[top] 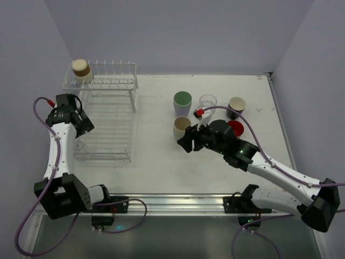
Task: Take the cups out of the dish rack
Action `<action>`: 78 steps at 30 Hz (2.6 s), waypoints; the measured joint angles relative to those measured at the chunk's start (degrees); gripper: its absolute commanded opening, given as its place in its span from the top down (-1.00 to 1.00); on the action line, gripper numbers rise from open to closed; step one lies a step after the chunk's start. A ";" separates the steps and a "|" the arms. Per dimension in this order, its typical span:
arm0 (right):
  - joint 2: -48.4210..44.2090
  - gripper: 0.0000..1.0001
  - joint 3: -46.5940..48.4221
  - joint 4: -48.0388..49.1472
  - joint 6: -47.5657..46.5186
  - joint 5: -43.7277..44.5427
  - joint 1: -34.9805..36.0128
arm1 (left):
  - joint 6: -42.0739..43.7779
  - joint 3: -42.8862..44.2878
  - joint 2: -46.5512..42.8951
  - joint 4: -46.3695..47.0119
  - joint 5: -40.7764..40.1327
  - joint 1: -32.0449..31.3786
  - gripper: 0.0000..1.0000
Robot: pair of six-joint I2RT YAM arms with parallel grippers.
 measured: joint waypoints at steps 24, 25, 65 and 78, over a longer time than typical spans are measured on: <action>2.27 -0.19 0.00 0.22 0.50 0.04 0.00 | 0.70 -4.85 8.11 3.08 0.26 0.98 0.36; 2.38 -0.19 0.00 0.22 0.52 0.04 0.00 | 0.83 -5.07 7.93 3.45 0.92 1.03 0.56; 2.47 -0.38 -6.21 30.88 14.88 -16.41 0.00 | -30.29 -34.93 -25.99 75.97 54.90 -35.71 1.00; 5.05 0.67 -4.83 36.22 18.97 -18.12 0.00 | -30.27 -39.45 -28.15 80.76 58.66 -35.98 0.80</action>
